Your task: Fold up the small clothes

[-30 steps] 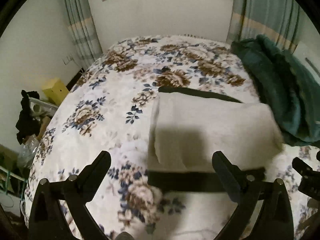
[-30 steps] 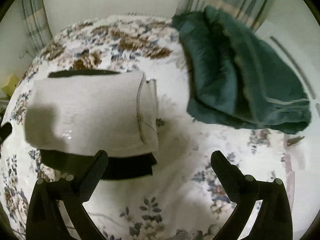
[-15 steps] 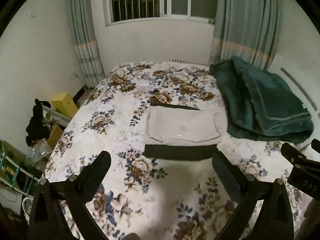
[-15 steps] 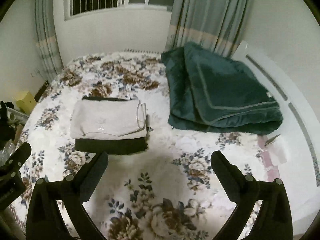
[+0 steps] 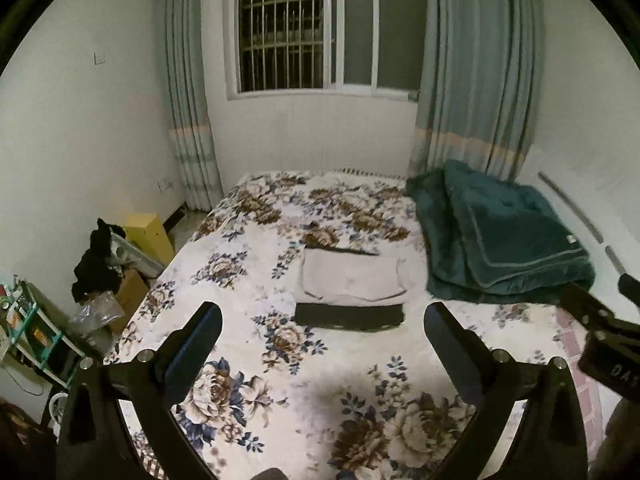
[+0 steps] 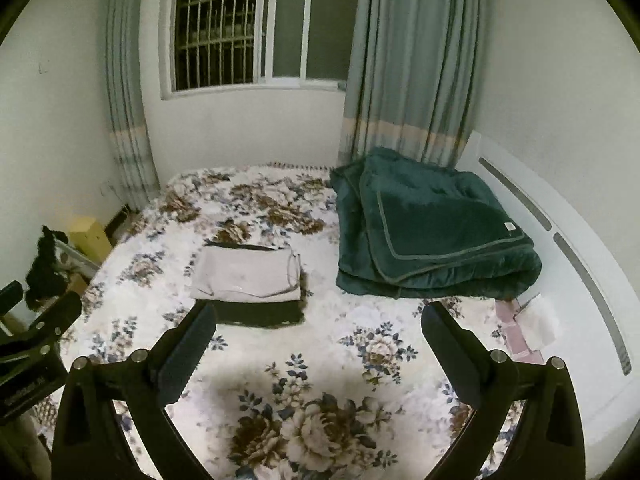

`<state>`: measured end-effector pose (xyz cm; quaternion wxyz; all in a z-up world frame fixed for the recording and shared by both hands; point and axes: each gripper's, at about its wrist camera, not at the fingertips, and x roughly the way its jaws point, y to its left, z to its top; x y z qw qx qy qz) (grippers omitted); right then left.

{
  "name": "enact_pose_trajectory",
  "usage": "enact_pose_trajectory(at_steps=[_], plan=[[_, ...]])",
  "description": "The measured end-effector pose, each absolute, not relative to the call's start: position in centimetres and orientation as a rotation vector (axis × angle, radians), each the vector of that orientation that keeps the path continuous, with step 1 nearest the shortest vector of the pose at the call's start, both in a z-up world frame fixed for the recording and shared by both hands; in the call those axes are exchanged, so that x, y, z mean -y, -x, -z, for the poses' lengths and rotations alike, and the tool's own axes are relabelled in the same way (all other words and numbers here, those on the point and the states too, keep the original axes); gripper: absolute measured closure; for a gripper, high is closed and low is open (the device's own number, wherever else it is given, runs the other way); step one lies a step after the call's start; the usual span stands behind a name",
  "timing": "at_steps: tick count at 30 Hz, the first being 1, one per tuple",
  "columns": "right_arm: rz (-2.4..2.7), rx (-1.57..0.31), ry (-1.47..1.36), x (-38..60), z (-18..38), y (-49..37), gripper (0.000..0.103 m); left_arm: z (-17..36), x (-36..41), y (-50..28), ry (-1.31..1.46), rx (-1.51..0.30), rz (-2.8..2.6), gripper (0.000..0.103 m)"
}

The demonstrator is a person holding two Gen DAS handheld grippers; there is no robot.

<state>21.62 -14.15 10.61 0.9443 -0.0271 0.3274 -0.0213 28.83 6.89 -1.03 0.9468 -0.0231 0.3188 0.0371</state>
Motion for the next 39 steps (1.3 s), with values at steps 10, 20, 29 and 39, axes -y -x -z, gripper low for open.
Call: enact_pose_trajectory(at_steps=[10, 20, 29, 39], plan=[[0.027, -0.618, 0.061, 15.3, -14.4, -16.4, 0.0, -1.7, -6.5, -24.5, 0.057, -0.589, -0.067, 0.0], [-0.009, -0.606, 0.07, 15.7, -15.5, -15.5, 0.0, -2.3, -6.7, -23.1, 0.06, -0.565, -0.09, 0.0], [-0.037, -0.603, 0.069, 15.6, -15.6, -16.0, 0.0, -2.5, -6.9, -22.5, 0.059, -0.558, -0.103, 0.0], [-0.054, -0.608, 0.065, 14.9, -15.9, -16.0, 0.0, -3.0, -7.2, -22.0, 0.065, -0.561, -0.1, 0.0]])
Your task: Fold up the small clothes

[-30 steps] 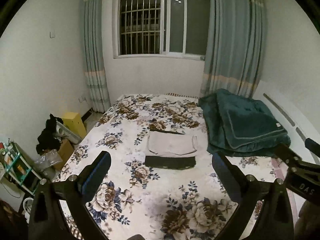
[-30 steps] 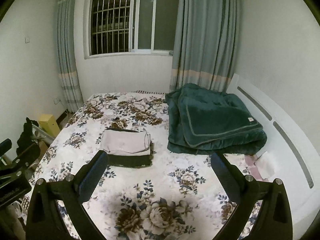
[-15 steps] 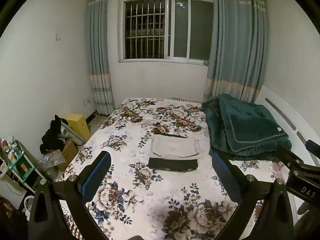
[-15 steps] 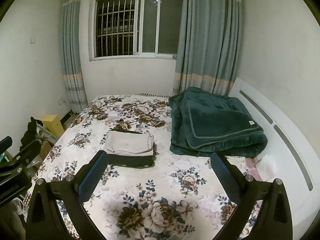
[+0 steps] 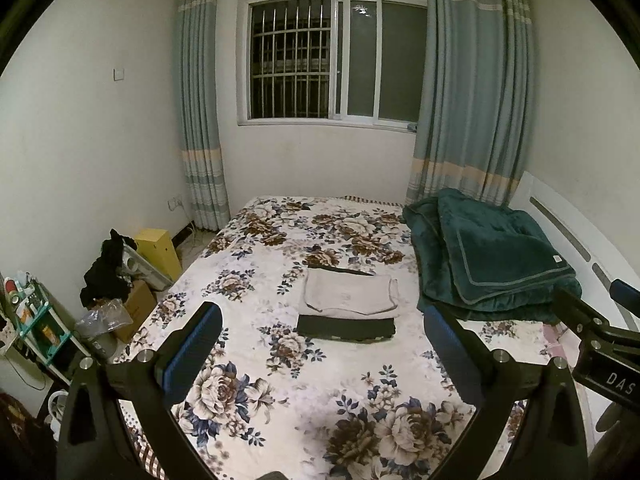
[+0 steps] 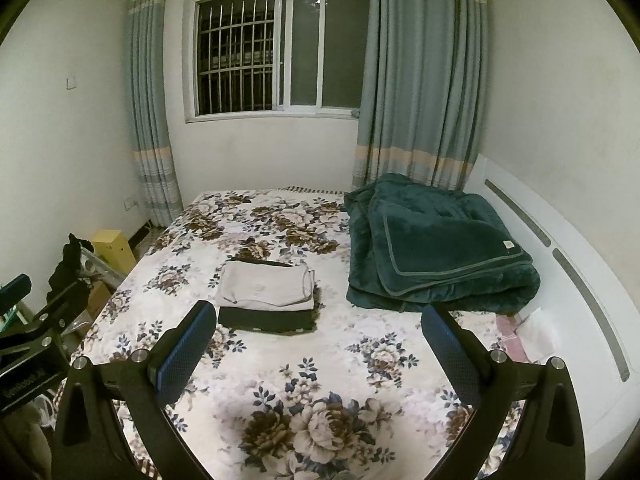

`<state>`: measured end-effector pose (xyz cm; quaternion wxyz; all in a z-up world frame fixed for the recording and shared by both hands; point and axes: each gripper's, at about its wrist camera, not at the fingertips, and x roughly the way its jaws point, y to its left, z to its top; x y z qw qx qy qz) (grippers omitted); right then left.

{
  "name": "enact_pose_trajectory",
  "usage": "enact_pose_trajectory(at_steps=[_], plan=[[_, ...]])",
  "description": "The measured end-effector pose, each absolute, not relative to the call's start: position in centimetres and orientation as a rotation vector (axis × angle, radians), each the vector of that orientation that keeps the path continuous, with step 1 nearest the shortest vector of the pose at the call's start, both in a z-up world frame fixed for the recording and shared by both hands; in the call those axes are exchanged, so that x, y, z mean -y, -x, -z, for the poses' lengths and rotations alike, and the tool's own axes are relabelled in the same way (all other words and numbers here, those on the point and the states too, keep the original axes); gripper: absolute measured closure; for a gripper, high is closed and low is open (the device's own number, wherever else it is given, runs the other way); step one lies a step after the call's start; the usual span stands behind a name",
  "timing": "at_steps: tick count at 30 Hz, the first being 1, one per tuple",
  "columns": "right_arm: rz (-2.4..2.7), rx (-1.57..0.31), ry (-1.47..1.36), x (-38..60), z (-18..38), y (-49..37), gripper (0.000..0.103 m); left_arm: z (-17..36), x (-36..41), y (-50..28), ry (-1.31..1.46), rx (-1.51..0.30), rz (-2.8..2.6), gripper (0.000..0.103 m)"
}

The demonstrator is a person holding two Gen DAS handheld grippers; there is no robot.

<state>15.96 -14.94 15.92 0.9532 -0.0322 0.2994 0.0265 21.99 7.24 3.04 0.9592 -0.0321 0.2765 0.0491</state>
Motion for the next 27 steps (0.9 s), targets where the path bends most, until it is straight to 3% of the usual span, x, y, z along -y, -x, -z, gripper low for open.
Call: enact_pose_trajectory(at_steps=[27], plan=[[-0.069, -0.594, 0.047, 13.0, -16.8, -15.6, 0.0, -4.2, -6.3, -21.5, 0.049, -0.525, -0.103, 0.0]])
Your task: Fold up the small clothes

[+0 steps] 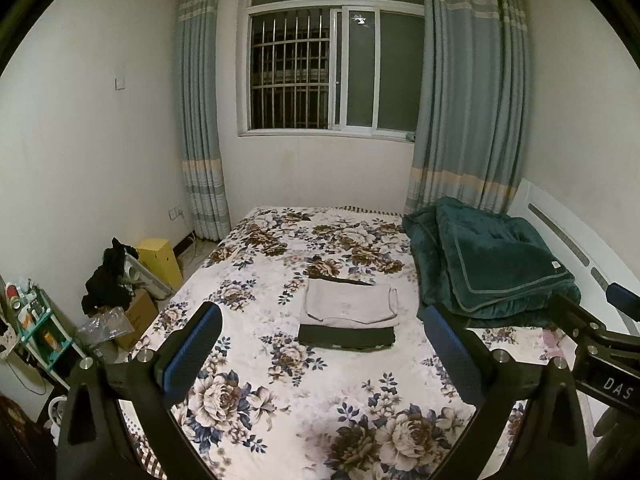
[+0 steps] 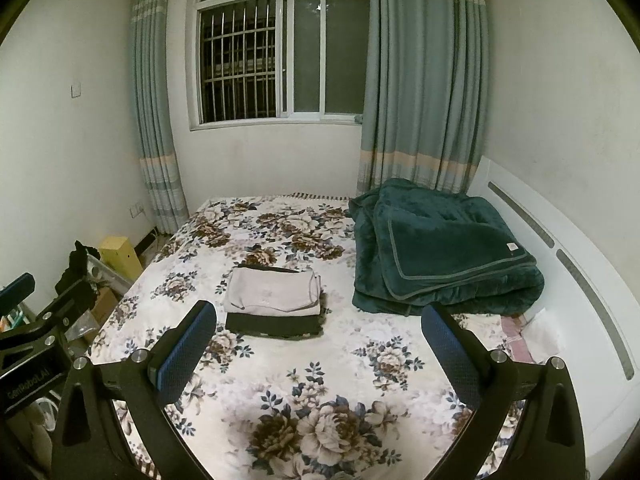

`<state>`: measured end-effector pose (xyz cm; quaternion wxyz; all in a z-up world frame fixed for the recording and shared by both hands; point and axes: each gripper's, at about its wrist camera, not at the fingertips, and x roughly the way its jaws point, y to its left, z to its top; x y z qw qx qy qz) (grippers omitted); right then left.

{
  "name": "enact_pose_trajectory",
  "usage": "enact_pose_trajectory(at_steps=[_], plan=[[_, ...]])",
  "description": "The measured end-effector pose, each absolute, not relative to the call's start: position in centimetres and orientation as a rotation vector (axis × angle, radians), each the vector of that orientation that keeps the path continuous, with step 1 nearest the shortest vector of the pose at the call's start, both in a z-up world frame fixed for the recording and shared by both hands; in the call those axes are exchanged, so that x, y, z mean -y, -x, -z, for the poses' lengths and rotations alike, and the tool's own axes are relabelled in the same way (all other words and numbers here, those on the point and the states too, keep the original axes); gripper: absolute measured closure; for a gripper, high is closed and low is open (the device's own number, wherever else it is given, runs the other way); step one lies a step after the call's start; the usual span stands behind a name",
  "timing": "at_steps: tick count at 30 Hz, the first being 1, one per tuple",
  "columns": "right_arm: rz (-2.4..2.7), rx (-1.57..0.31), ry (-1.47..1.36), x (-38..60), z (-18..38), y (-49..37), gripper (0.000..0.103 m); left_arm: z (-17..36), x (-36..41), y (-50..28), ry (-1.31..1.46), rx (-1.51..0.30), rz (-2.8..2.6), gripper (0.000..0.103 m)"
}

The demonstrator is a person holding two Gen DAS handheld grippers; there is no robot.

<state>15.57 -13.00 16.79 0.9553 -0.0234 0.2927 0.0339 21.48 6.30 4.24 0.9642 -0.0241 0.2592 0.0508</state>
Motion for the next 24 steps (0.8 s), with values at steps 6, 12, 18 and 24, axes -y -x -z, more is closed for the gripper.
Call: enact_pose_trajectory(at_steps=[6, 12, 18, 24], plan=[[-0.067, -0.594, 0.047, 13.08, -16.68, -15.4, 0.0, -4.28, -6.2, -21.32, 0.049, -0.521, -0.105, 0.0], [-0.065, -0.593, 0.047, 12.99, -16.62, -15.36, 0.0, -4.35, -6.2, -21.33, 0.052, -0.522, -0.101, 0.0], [-0.064, -0.592, 0.047, 13.01, -16.5, -15.18, 0.0, -4.38, -6.33, -21.13, 0.054, -0.521, -0.103, 0.0], [-0.066, -0.589, 0.045, 12.75, -16.82, -15.3, 0.0, -4.35, -6.34, -21.05, 0.054, -0.52, -0.105, 0.0]])
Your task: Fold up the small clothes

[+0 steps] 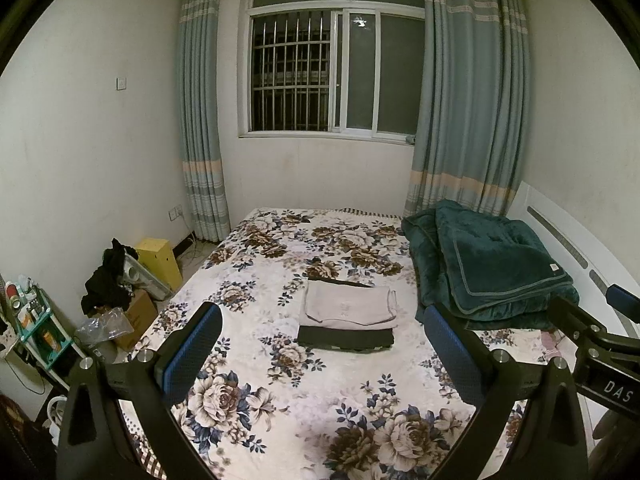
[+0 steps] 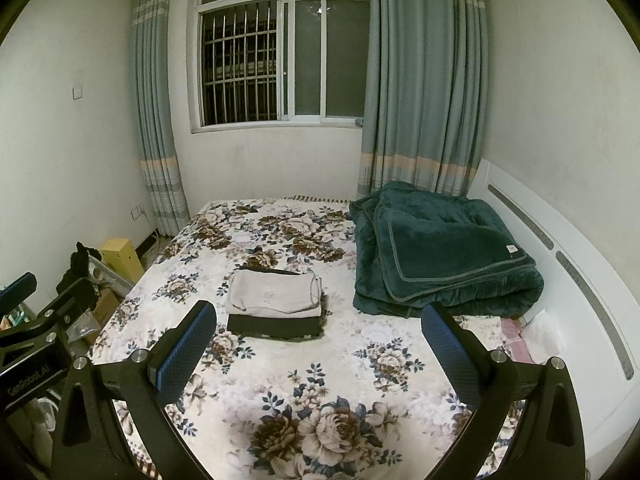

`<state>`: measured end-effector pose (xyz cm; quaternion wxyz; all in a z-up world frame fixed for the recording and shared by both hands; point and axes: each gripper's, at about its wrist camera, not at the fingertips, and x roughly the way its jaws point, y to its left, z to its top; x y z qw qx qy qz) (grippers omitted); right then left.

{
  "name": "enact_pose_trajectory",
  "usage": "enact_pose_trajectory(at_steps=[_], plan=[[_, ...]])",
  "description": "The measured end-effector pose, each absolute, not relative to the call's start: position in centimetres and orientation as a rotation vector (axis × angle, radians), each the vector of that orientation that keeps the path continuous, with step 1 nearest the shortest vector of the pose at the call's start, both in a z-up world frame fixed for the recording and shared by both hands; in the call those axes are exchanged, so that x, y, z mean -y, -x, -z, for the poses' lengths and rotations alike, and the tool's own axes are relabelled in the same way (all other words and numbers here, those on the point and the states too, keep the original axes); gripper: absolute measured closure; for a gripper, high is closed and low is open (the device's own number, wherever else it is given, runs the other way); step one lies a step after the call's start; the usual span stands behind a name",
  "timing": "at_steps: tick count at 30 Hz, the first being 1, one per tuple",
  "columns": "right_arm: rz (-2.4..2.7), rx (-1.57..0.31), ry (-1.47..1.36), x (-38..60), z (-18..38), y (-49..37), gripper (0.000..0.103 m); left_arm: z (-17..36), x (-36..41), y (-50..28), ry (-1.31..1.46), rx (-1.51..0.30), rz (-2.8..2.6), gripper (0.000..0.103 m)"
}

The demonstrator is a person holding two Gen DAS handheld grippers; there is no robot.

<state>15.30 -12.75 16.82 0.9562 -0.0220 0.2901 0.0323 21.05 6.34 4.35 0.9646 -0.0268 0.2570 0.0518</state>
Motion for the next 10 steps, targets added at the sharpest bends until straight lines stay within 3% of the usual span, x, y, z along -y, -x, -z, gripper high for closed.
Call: enact_pose_trajectory(at_steps=[10], plan=[[-0.063, -0.589, 0.045, 12.68, -16.66, -15.04, 0.0, -4.82, -6.04, -20.71, 0.056, -0.517, -0.112, 0.0]])
